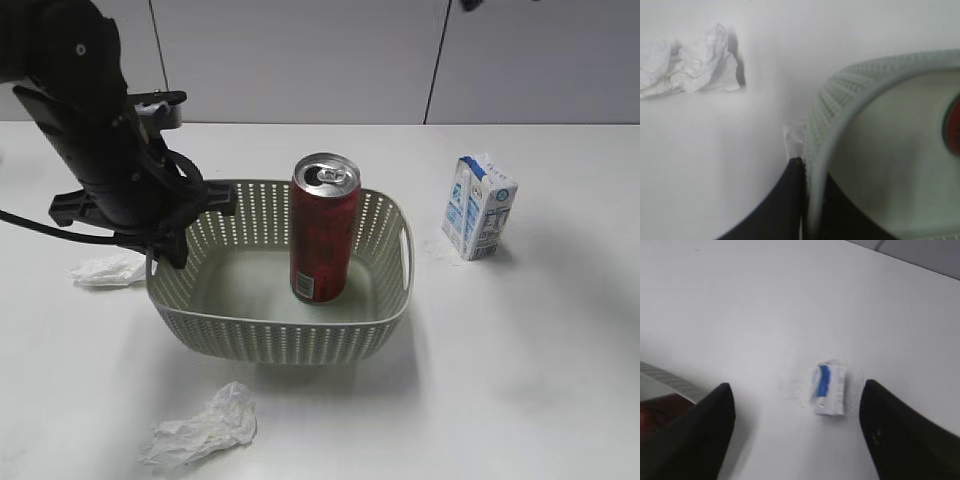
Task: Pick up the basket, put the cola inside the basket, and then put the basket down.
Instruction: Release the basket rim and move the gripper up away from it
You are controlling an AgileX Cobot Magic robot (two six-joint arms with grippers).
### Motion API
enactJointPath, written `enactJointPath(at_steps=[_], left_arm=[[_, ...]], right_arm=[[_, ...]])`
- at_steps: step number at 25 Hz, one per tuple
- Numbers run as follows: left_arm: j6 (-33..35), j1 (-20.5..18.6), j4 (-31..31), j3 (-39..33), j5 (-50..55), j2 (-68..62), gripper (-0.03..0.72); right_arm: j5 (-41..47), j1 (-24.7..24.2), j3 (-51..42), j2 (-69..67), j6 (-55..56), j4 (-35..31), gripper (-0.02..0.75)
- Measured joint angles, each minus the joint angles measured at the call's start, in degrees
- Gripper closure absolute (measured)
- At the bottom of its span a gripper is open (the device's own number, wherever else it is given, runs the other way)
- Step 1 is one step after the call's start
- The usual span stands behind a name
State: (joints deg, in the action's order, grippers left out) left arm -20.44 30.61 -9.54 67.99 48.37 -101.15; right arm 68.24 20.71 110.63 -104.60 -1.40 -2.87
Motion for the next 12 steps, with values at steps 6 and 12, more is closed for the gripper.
enactJointPath(at_steps=[6,12], left_arm=[[0.0,0.0,0.2,0.0,-1.0,0.0,0.685],[0.0,-0.3,-0.3,0.7,-1.4,0.0,0.685]], right_arm=[[0.0,-10.9,-13.3,10.7,0.0,0.6,0.154],[-1.2,-13.2,-33.7,26.1,0.0,0.6,0.161]])
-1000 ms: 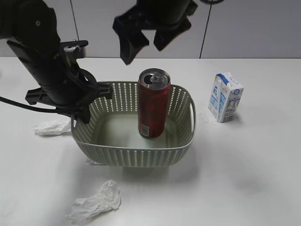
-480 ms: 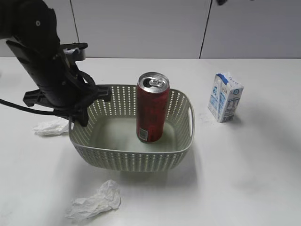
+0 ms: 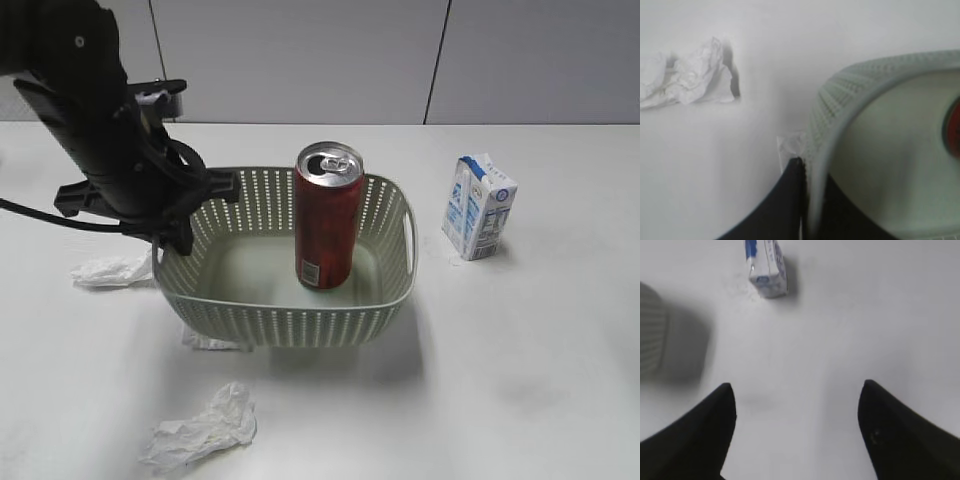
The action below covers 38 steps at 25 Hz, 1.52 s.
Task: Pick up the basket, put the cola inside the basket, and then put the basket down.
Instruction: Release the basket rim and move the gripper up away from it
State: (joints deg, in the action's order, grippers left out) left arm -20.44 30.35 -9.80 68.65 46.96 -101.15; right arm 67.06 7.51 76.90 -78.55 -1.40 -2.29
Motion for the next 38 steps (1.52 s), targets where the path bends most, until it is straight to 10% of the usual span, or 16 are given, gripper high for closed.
enactJointPath(at_steps=[15,30,34,38], left_arm=[[0.0,-2.9,0.0,10.6,-0.7,-3.4,0.685],[2.1,-3.7,-4.7,19.4,2.3,-19.3,0.651],[3.5,-3.7,-5.2,21.4,1.7,-20.3,0.506],[4.3,-3.9,-5.5,22.1,1.8,-20.3,0.195]], right_arm=[[-7.0,0.0,-40.2,44.8,0.0,-0.3,0.214],[-5.6,0.0,-48.3,76.6,0.0,-0.3,0.217],[-3.0,0.0,-48.3,77.3,0.0,-0.3,0.217],[-2.8,0.0,-48.4,77.4,0.0,-0.3,0.217]])
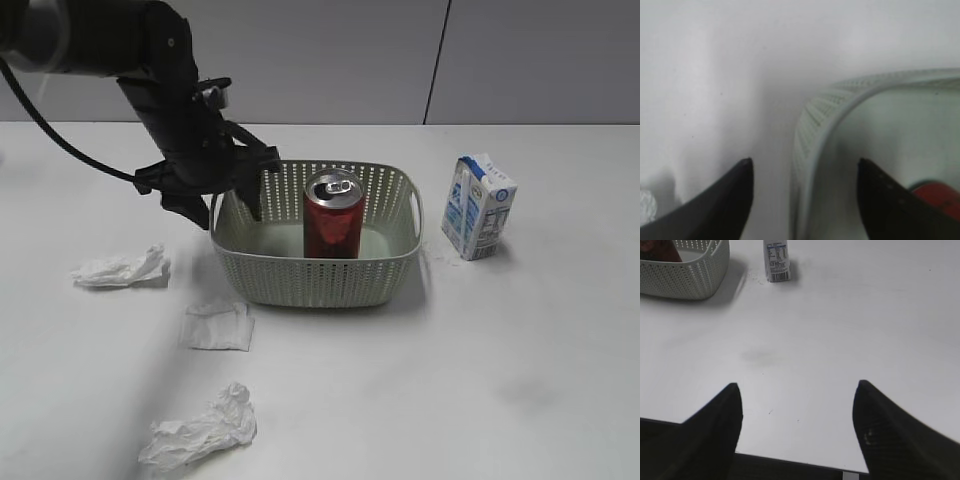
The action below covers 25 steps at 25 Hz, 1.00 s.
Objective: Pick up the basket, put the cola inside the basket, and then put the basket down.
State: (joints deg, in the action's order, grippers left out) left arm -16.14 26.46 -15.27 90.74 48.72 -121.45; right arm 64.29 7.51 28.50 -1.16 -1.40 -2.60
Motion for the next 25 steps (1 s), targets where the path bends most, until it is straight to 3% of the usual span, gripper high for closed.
enactJointPath(at_steps=[2,5,10,14,25], left_arm=[[0.0,-0.5,-0.4,1.1,1.6,0.0,0.074],[0.4,-2.0,-0.5,5.1,6.8,0.0,0.011],[3.6,-5.7,-0.5,16.3,18.9,0.0,-0.002],[6.3,-8.7,-0.3,22.9,20.2,1.4,0.006],[10.2,-19.7,8.3,23.8,21.0,12.4,0.042]], right_arm=[[0.0,0.0,0.0,0.1,0.0,0.0,0.217],[-0.3,0.0,-0.8,0.1,0.0,0.0,0.217],[-4.7,0.0,-2.6,0.1,0.0,0.1,0.218],[-9.1,0.0,-4.3,0.1,0.0,0.2,0.218],[-9.8,0.0,-4.5,0.1,0.0,0.2,0.218]])
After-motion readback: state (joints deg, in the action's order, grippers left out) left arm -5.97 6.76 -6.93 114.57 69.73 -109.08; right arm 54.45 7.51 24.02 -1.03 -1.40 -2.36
